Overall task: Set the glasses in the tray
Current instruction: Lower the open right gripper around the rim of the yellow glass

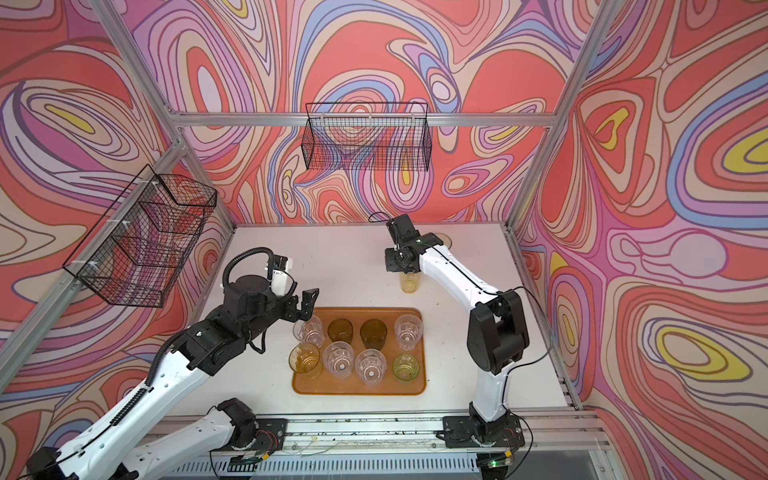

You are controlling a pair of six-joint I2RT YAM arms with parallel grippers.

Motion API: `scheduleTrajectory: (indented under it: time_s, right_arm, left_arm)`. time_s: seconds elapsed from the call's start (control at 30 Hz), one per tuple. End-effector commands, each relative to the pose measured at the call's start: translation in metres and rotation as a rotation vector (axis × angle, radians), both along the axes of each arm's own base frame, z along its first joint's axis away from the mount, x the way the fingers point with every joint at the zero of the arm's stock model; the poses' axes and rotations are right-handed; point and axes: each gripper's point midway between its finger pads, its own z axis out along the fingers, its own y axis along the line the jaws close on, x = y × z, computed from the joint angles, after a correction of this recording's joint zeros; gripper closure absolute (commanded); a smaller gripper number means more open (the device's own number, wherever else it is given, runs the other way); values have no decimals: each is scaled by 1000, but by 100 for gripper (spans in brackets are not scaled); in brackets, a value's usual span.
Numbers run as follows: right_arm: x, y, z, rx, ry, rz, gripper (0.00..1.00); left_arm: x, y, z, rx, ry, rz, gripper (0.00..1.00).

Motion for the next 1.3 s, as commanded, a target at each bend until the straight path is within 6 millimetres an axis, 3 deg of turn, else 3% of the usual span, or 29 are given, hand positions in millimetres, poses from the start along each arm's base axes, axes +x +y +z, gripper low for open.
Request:
scheduleTrajectory:
  time_s: [0.0,0.7,1.27]
  right_arm:
    - [2,-1,-7,-14,17,-3,72]
    - [-3,-4,-32,-40,58,-8,82]
    - [-9,1,-27,6,55,11,92]
  left_arm:
    - [0,3,-1,6,-6,5,0]
    - [1,2,-5,13,4,3,0]
    - [3,0,-9,19,16,1,0]
